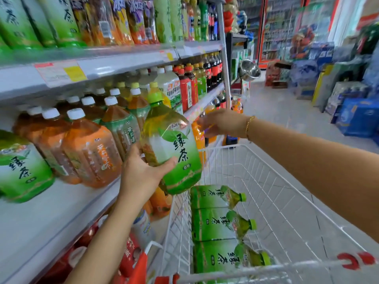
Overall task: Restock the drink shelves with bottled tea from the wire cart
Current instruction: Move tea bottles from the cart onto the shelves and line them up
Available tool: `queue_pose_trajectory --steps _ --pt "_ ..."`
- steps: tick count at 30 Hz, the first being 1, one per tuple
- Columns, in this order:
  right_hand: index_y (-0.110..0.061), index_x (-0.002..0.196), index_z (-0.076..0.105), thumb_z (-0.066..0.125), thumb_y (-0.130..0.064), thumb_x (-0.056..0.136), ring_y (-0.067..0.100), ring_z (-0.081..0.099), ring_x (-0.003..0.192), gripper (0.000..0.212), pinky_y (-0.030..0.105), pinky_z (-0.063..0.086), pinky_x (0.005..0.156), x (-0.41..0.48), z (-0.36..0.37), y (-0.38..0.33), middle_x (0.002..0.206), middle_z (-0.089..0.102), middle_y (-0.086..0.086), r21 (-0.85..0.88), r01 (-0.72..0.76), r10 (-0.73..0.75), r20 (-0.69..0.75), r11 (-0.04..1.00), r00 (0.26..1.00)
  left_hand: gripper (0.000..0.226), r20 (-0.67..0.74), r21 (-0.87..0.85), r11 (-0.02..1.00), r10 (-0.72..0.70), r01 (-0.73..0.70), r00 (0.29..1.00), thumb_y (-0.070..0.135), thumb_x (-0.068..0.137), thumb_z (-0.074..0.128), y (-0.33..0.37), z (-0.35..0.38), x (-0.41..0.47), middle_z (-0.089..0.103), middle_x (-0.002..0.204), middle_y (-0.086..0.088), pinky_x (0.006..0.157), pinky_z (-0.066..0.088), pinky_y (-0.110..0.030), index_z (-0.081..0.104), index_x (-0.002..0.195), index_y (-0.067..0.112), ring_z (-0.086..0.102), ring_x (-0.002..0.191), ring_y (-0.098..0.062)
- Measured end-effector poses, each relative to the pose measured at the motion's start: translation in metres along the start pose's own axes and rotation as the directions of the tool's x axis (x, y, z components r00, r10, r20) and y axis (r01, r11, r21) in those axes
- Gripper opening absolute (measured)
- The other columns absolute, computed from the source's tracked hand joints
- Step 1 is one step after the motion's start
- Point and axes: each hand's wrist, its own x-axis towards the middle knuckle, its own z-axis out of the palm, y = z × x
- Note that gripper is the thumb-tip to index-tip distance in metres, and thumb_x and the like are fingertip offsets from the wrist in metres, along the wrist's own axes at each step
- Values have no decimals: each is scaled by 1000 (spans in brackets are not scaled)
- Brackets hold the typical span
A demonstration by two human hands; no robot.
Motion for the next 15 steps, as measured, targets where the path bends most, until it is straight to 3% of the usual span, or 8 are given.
queue_pose_trajectory --steps 2,5,7,10,12,15 --pt "-4 117 61 59 -16 90 22 61 101 30 26 51 85 1 6 59 113 64 11 -486 -219 293 81 846 953 77 -1 55 998 8 -8 1000 58 39 74 -4 -2 -1 64 102 13 88 53 -41 49 107 32 65 94 -11" --pt "-5 127 54 60 -15 90 23 59 114 39 36 48 97 -1 28 132 125 60 11 -750 -268 577 181 605 796 79 -2 106 994 -7 7 1000 59 39 73 -15 -1 -4 64 107 10 88 53 -42 49 109 33 64 97 -13" --pt "-3 136 44 61 -19 90 28 52 122 52 38 46 100 -3 42 160 137 48 17 -727 -409 701 138 552 700 71 -4 91 996 -18 19 1000 59 38 74 -22 0 -7 65 106 10 88 53 -42 49 101 40 64 96 -11" --pt "-4 143 33 62 -21 89 28 41 131 64 35 41 105 -4 53 181 148 33 14 -730 -427 724 134 534 676 67 -10 71 997 -43 44 999 59 39 76 -28 -1 -7 65 105 12 87 54 -42 47 97 43 65 96 -9" --pt "-4 140 40 61 -18 89 26 46 127 57 35 43 103 0 53 182 142 42 11 -734 -400 691 128 548 711 68 -13 65 997 -51 51 999 58 38 76 -31 -2 -5 63 105 13 88 54 -42 46 97 42 64 96 -8" --pt "-1 134 46 64 -11 85 18 62 100 53 26 54 84 10 57 191 124 58 10 -747 -377 690 149 548 709 70 -1 72 996 -52 52 999 59 38 76 -31 0 -5 61 104 18 88 54 -38 45 97 40 62 96 -4"
